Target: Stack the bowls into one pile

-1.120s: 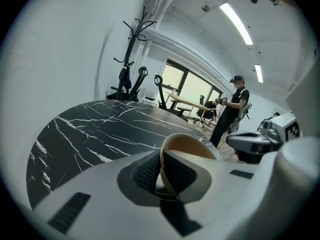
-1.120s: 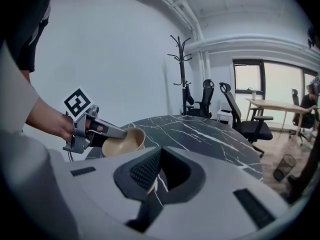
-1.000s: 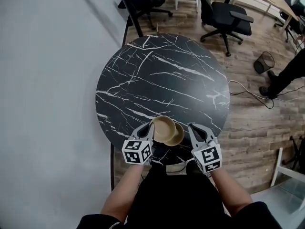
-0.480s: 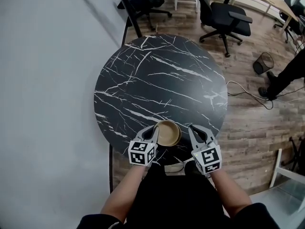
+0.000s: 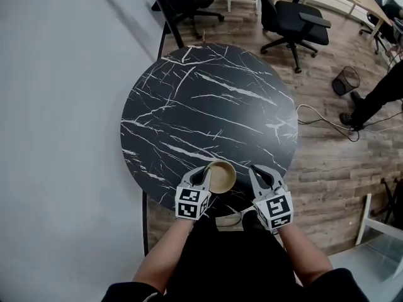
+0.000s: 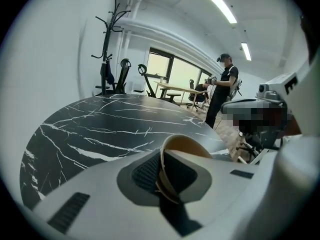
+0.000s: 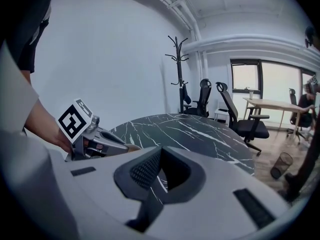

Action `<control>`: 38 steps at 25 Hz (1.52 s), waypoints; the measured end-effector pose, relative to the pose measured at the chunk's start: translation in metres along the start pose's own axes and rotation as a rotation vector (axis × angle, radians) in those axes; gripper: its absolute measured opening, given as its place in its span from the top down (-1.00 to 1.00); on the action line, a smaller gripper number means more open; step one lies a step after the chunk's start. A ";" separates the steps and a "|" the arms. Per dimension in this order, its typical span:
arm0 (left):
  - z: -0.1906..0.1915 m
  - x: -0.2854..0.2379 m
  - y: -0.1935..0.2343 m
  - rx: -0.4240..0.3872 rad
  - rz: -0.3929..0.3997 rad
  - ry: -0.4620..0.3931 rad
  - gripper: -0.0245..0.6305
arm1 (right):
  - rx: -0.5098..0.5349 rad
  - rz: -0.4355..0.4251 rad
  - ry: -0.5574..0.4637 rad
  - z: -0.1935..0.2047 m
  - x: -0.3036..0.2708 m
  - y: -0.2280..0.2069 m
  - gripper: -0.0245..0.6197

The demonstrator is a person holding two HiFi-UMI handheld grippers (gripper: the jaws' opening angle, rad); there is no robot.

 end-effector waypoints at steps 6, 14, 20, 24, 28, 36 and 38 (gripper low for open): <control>-0.001 0.000 -0.002 -0.023 -0.016 -0.008 0.69 | 0.000 0.009 0.009 0.003 0.006 0.000 0.90; -0.024 0.019 -0.005 -0.044 -0.026 -0.116 0.56 | 0.018 -0.010 -0.012 -0.005 0.000 0.009 0.90; -0.054 0.054 -0.008 -0.042 -0.027 -0.242 0.67 | -0.006 -0.045 -0.062 -0.034 0.003 0.016 0.90; -0.072 0.077 -0.010 0.001 -0.044 -0.342 0.79 | -0.058 -0.064 -0.119 -0.056 0.007 0.015 0.90; -0.086 0.100 -0.006 0.059 -0.062 -0.424 0.88 | -0.138 -0.060 -0.188 -0.079 0.014 0.008 0.90; -0.093 0.124 0.001 0.071 -0.055 -0.489 0.88 | -0.042 -0.062 -0.234 -0.110 0.017 0.013 0.90; -0.093 0.128 0.002 0.063 -0.059 -0.487 0.88 | -0.025 -0.074 -0.277 -0.121 0.020 0.018 0.90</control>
Point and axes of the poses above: the fingertips, and each gripper's own axes: x backward along the fingers, y to its left, z out of its underside, the point moved 5 cm from there along x, backward along the fingers, and after that the axes turned 4 degrees about y, right-handed, at the moved point
